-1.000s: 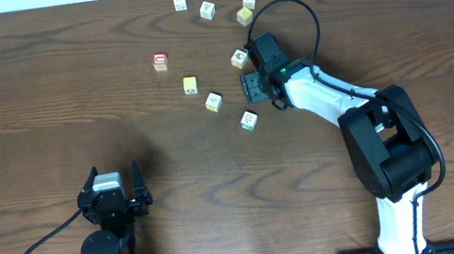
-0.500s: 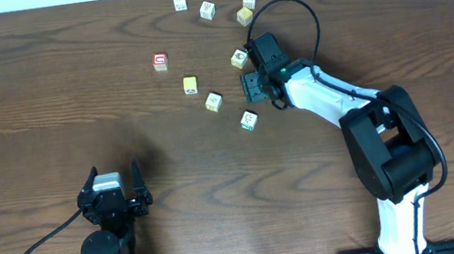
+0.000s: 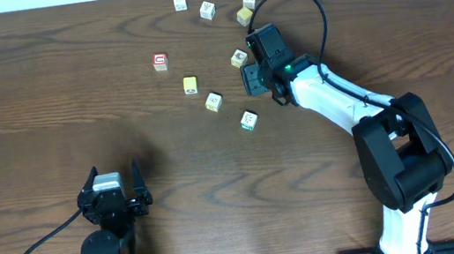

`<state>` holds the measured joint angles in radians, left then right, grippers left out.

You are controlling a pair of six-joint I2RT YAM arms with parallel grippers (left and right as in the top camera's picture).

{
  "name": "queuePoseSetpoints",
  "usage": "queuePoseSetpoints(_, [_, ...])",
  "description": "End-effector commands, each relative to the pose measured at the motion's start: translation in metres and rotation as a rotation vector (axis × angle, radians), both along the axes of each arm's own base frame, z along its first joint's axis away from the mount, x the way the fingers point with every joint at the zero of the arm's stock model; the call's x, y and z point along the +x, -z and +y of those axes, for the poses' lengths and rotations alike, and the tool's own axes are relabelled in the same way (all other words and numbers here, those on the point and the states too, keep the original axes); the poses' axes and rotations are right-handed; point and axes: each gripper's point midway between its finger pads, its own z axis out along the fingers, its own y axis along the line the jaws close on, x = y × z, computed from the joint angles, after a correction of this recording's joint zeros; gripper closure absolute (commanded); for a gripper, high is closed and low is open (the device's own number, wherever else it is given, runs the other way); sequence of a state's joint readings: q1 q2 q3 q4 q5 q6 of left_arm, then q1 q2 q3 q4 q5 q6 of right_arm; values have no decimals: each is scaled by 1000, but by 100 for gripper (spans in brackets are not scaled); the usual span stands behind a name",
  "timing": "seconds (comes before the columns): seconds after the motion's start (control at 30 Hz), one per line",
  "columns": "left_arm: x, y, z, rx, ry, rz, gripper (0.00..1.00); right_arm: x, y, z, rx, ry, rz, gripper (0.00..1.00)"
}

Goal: Lift 5 blocks
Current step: 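Close the right gripper on the frog block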

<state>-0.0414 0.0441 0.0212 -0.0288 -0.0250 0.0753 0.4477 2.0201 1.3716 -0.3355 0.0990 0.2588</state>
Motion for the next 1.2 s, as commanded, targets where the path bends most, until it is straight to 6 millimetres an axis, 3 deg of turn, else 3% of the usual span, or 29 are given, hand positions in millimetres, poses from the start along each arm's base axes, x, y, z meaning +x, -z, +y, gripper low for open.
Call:
queuePoseSetpoints(0.0, [-2,18,1,-4,-9,57,25,0,-11,6,1,-13,-26,35])
queuePoseSetpoints(1.17, [-2,18,1,-4,-9,57,25,-2,1,-7,-28,78,-4,37])
